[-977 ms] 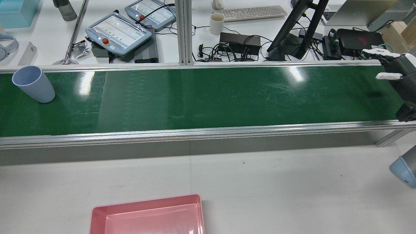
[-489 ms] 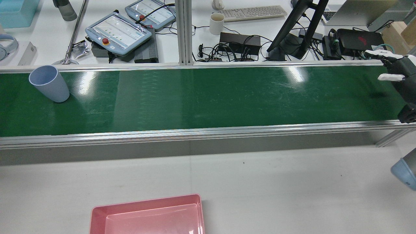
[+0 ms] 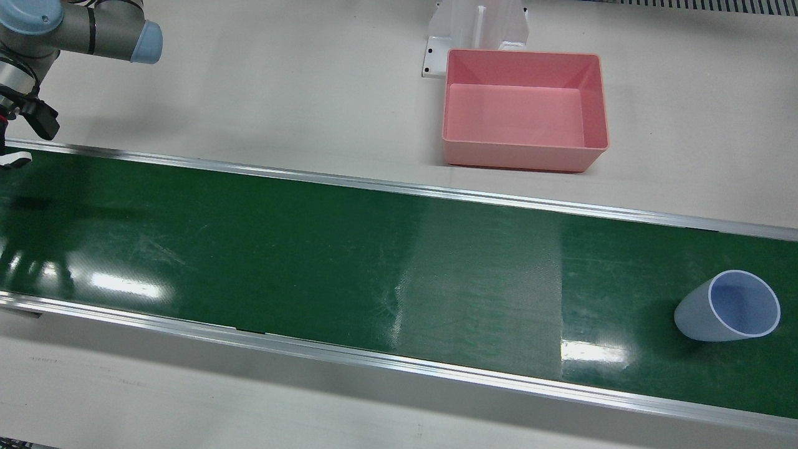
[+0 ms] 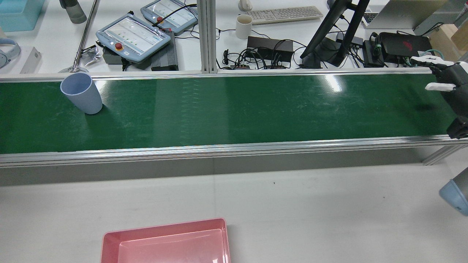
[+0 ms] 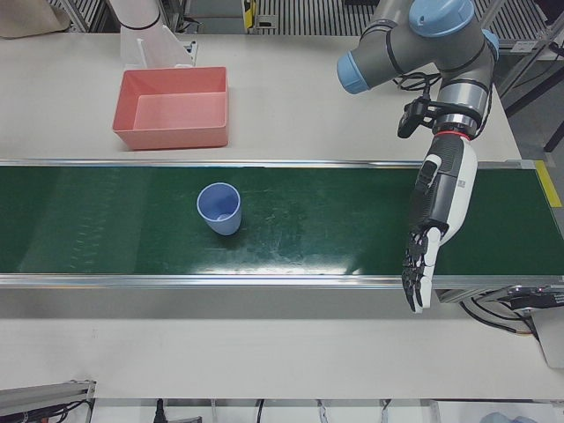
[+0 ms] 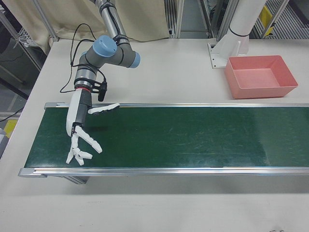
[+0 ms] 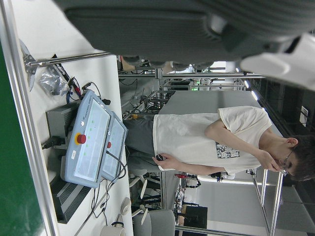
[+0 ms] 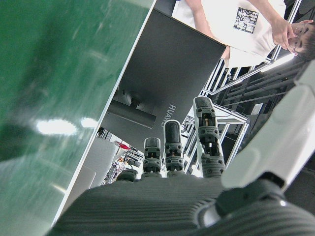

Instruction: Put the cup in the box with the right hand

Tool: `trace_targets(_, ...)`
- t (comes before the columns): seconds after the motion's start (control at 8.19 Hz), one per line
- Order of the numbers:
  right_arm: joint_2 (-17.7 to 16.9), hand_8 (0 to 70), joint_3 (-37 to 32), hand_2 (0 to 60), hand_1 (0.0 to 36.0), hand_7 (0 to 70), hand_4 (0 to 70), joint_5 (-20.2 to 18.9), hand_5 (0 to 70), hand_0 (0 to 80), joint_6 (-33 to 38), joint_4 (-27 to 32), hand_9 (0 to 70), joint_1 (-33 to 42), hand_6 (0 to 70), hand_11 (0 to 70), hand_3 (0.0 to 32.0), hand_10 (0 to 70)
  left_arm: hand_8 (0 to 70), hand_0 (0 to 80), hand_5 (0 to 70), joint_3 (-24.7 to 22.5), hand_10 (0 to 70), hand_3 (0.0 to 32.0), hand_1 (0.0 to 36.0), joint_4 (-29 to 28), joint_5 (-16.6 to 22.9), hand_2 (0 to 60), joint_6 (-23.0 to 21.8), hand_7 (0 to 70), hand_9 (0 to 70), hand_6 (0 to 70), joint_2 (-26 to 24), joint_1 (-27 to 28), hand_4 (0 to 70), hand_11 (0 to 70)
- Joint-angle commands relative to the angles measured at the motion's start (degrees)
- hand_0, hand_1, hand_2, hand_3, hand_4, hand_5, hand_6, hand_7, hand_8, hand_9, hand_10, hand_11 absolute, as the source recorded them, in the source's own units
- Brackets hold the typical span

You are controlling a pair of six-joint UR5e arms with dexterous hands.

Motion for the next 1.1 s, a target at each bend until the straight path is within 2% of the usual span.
trace_targets(0.0,-0.1,9.2,0.2,0.0,0.0,40.3,24.8,0.1,2.2,42.4,0.1,0.0,18.0,-0.1,8.6,1.1,0.0,0.5,0.0,0.0,0.0,0.0,0.0,0.0,0.0,0.0,0.0,0.0,0.0,0.0,0.0,0.0,0.0,0.0,0.0,0.0)
trace_targets(0.37,-0.1,9.4,1.1,0.0,0.0,40.3,23.0,0.1,2.4,42.8,-0.3,0.0,18.0,-0.2,8.6,1.2,0.0,0.6,0.0,0.0,0.0,0.0,0.0,0.0,0.0,-0.1,0.0,0.0,0.0,0.0,0.0,0.0,0.0,0.0,0.0,0.0)
trace_targets(0.61,-0.1,9.4,1.2,0.0,0.0,41.8,26.2,0.1,2.2,42.8,-0.6,0.0,18.6,-0.5,8.8,1.7,0.0,0.9,0.0,0.0,0.0,0.0,0.0,0.0,0.0,0.0,0.0,0.0,0.0,0.0,0.0,0.0,0.0,0.0,0.0,0.0)
trace_targets(0.98,-0.1,9.4,1.0,0.0,0.0,42.5,26.6,0.5,2.2,42.7,-0.7,0.0,18.8,-0.7,9.0,2.0,0.0,1.2,0.0,0.0,0.0,0.0,0.0,0.0,0.0,-0.1,0.0,0.0,0.0,0.0,0.0,0.0,0.0,0.0,0.0,0.0)
